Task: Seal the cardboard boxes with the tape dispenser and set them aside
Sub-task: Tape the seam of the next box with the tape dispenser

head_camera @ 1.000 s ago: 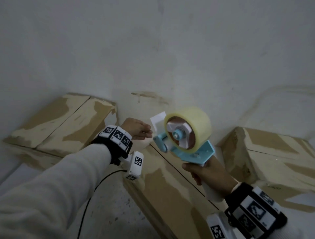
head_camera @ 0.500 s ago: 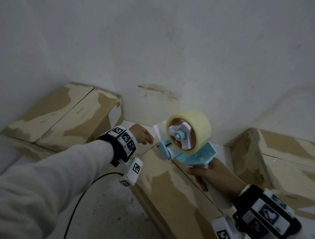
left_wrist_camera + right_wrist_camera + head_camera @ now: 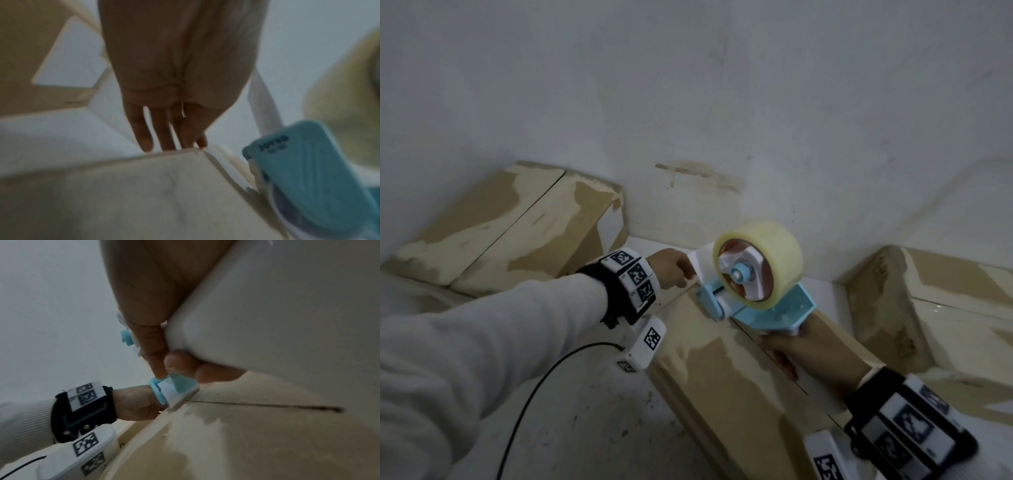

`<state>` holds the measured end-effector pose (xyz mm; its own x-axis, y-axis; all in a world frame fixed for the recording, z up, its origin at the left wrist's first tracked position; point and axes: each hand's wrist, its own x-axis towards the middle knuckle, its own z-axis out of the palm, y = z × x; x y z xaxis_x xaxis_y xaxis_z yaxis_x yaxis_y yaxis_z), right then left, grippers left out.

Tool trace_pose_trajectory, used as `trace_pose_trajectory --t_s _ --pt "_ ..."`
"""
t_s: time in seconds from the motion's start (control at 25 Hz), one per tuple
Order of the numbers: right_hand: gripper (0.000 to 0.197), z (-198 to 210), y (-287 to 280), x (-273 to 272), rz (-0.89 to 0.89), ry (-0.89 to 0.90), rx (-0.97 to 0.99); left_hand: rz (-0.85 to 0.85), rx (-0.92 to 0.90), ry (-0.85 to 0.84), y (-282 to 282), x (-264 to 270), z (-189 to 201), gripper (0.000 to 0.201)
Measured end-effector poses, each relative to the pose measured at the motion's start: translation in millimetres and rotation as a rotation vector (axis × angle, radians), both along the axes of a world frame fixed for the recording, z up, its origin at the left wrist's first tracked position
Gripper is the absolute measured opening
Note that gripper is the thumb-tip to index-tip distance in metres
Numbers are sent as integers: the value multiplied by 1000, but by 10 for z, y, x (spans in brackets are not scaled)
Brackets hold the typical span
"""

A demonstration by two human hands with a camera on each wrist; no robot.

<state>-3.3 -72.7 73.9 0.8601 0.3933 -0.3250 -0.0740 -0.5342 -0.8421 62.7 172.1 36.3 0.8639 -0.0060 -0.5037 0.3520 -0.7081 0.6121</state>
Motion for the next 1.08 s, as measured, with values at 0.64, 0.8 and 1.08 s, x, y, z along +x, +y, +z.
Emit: trace_pose_trajectory --t_s 0.64,0.8,1.08 --pt "18 -116 25 109 86 -24 -180 -139 153 -138 -298 -782 -65 60" --pt "11 -109 -6 79 83 -15 -199 -110 218 -149 -299 -788 -84 52" --pt "9 -72 -781 -426 -22 21 -200 -92 244 -112 -274 -740 -155 55"
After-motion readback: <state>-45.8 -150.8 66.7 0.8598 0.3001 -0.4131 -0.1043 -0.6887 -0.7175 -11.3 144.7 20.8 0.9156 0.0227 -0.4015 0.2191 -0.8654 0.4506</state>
